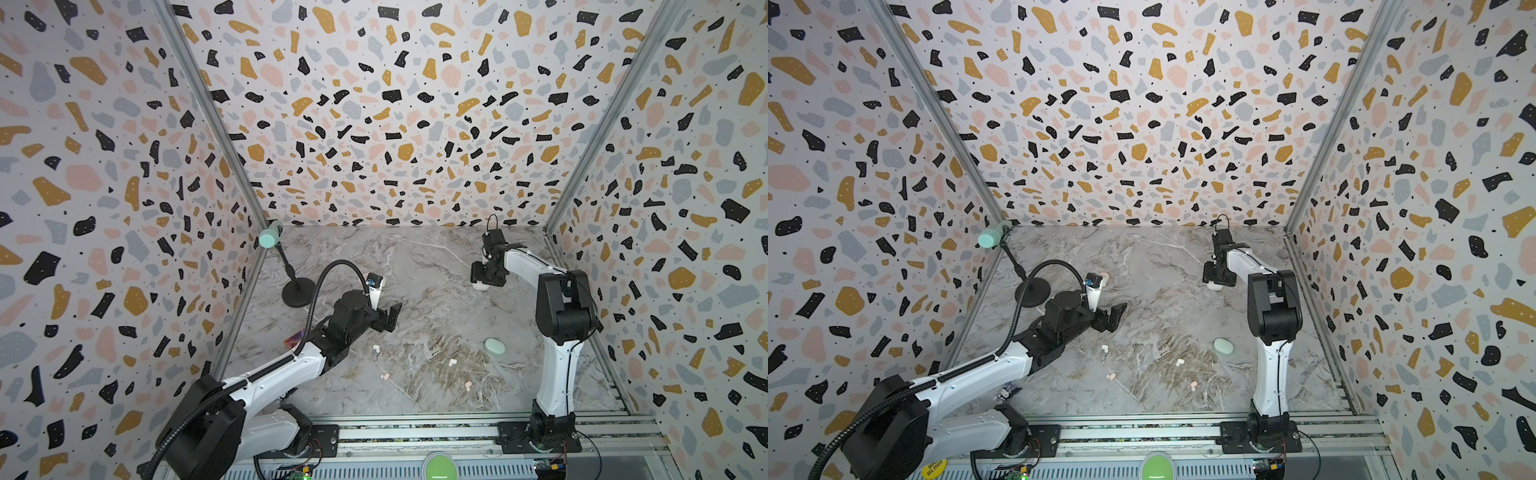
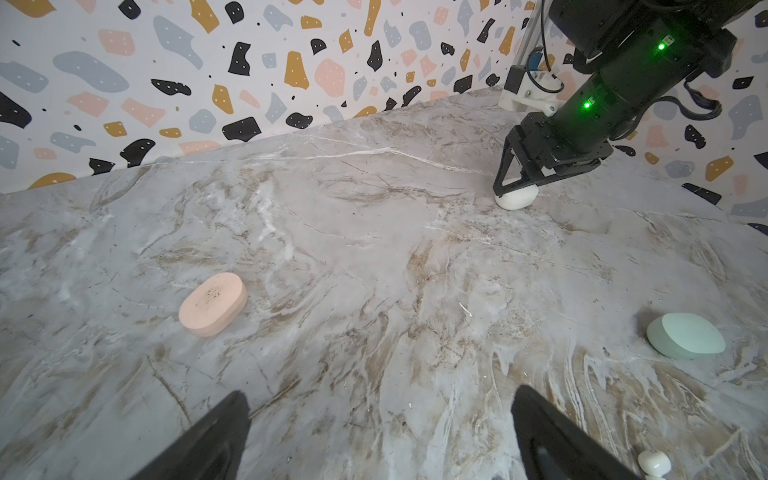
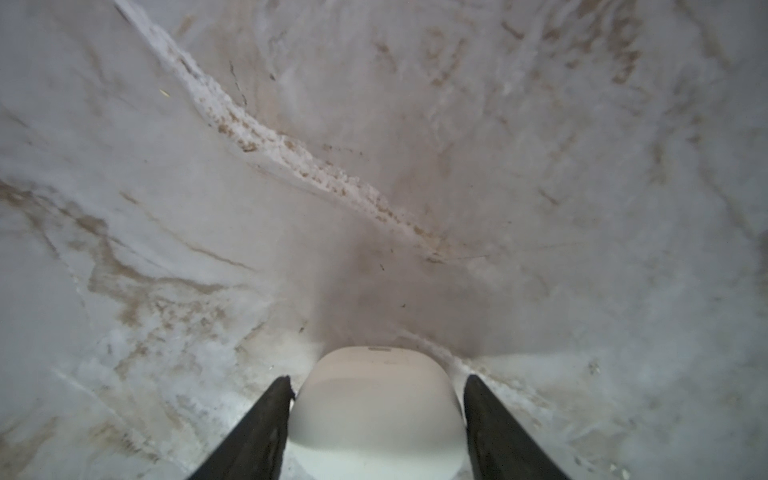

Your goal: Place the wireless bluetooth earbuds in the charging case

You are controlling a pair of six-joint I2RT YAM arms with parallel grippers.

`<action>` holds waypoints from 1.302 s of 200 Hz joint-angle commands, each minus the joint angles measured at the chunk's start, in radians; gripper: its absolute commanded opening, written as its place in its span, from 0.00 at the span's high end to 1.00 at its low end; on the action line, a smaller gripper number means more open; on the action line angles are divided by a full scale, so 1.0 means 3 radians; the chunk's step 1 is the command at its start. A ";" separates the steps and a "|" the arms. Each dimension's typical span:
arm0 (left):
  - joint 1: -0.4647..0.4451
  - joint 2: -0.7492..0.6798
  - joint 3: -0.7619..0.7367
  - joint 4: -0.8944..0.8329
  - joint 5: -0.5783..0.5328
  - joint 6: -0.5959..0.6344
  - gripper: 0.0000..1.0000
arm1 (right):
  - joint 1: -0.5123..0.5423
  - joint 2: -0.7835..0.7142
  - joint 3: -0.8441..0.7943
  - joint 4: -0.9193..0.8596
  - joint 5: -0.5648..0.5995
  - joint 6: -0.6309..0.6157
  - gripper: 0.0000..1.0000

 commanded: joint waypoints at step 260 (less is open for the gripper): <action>-0.0046 0.0380 0.0094 0.0603 0.0974 0.0103 0.00 | 0.0161 -0.0834 -0.0016 -0.0621 -0.0373 -0.0151 0.43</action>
